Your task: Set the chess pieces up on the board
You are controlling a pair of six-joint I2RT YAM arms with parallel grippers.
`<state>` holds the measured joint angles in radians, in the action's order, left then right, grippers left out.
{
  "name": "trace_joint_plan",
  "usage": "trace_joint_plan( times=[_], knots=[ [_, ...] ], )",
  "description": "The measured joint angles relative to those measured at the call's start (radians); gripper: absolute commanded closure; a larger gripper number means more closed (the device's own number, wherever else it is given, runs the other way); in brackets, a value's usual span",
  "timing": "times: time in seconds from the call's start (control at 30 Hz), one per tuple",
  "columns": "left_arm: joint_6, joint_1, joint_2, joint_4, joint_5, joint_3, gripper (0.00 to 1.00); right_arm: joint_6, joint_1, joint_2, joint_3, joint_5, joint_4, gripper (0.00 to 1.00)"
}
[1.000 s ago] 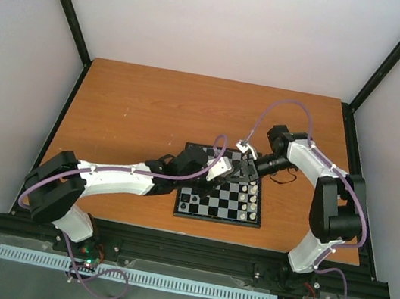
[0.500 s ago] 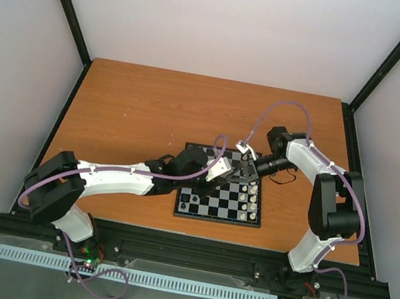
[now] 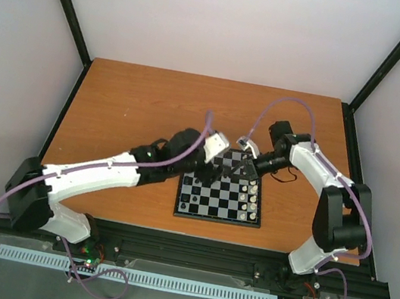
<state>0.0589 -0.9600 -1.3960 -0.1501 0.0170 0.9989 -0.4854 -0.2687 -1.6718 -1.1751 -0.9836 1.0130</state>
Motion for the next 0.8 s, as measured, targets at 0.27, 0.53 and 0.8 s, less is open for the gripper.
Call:
trace_joint_plan(
  times=[0.27,0.53,0.8],
  knots=[
    [0.063,0.137,0.043,-0.266,0.193,0.359,0.12,0.028,-0.195,0.164,0.024,0.245,-0.112,0.95],
    [0.086,0.366,0.042,-0.295,0.217,0.288,0.12,0.03,-0.443,0.169,0.042,0.471,-0.177,0.95],
    [0.11,0.448,0.043,-0.294,0.187,0.193,0.11,0.005,-0.607,0.101,0.069,0.634,-0.216,0.95]
  ],
)
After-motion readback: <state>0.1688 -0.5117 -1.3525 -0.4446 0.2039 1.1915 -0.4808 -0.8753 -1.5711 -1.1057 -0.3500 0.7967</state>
